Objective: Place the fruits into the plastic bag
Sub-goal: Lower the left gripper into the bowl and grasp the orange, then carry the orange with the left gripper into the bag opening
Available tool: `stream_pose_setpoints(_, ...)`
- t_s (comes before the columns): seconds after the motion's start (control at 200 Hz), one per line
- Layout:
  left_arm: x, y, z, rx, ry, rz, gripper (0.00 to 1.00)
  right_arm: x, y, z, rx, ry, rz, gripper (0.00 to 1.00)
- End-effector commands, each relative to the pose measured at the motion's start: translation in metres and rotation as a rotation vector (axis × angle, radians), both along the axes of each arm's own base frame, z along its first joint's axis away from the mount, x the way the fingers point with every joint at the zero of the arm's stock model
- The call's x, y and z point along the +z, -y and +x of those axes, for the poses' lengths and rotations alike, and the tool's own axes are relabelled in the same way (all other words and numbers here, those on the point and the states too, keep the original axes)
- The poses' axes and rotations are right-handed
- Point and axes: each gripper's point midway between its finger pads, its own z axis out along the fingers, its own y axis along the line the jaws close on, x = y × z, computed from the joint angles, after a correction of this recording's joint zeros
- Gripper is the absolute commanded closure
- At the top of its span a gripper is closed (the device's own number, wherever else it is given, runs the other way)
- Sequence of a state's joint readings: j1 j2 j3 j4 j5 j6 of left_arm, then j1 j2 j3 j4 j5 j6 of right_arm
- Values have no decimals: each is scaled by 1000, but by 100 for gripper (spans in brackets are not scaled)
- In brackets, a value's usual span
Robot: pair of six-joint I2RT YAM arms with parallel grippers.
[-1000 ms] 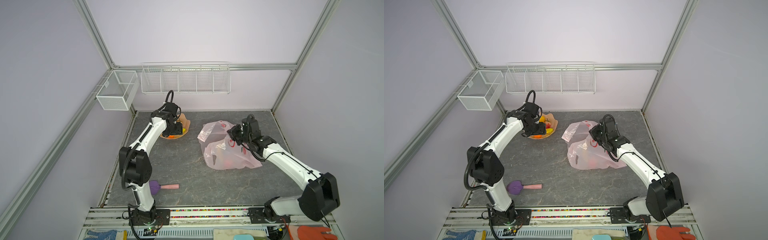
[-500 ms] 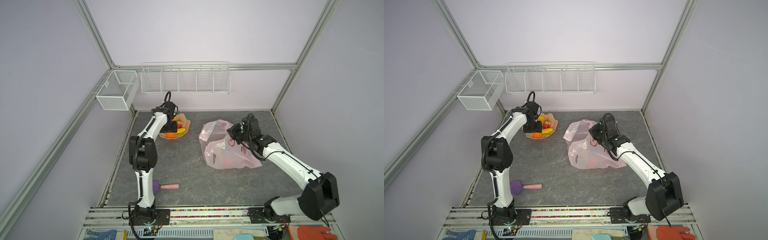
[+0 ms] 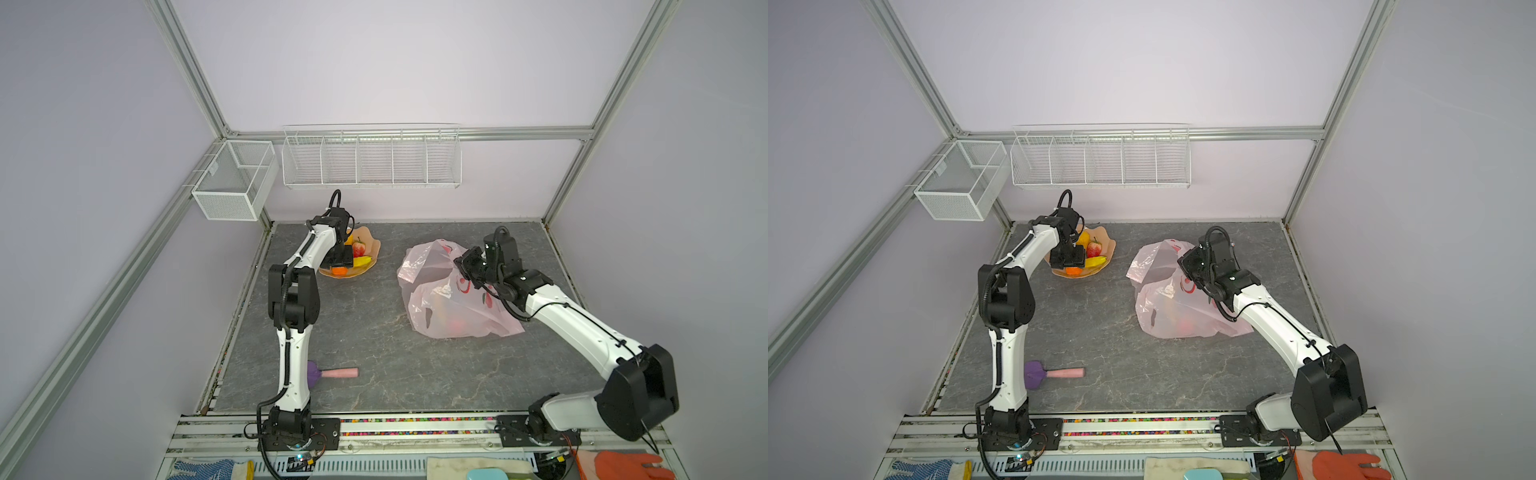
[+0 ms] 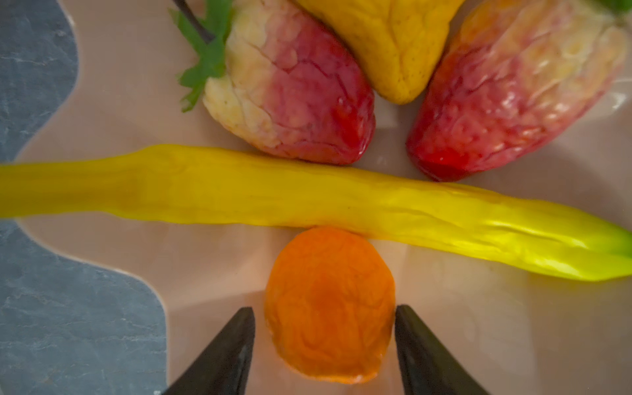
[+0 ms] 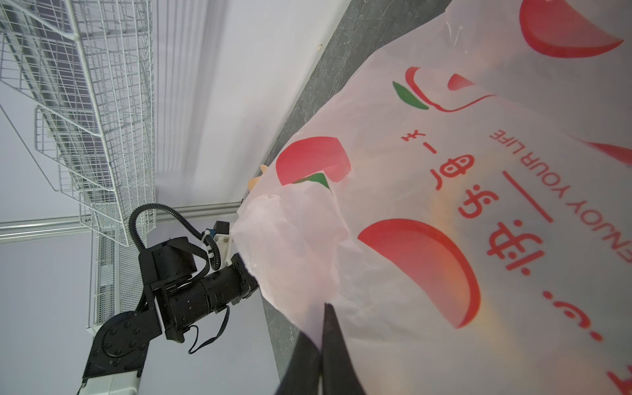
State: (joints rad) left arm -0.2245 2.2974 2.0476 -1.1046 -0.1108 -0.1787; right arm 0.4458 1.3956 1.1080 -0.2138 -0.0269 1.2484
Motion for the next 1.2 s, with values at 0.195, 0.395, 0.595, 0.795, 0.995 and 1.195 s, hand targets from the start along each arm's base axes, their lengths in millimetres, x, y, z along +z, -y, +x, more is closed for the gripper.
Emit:
stream_pose_setpoints(0.195, -11, -1, -3, -19, -46, -7, 38, 3, 2, 4, -15, -2, -1, 94)
stream_pose_setpoints(0.395, 3, -1, -4, -26, -20, -15, 51, 4, 4, 3, -21, 1, -2, 94)
stream_pose_setpoints(0.595, 44, 5, -5, -30, 69, -65, 57, 4, 5, 2, -25, 3, -4, 94)
stream_pose_setpoints(0.795, 87, 20, -16, -89, 166, -131, 59, 3, 5, 0, -25, 1, -4, 94)
stream_pose_setpoints(0.995, 124, 52, -35, -248, 284, -156, 60, 2, 2, 1, -17, -1, 1, 94)
stream_pose_setpoints(1.195, 141, 101, -63, -480, 355, -166, 65, 1, 1, 1, -12, -6, 1, 94)
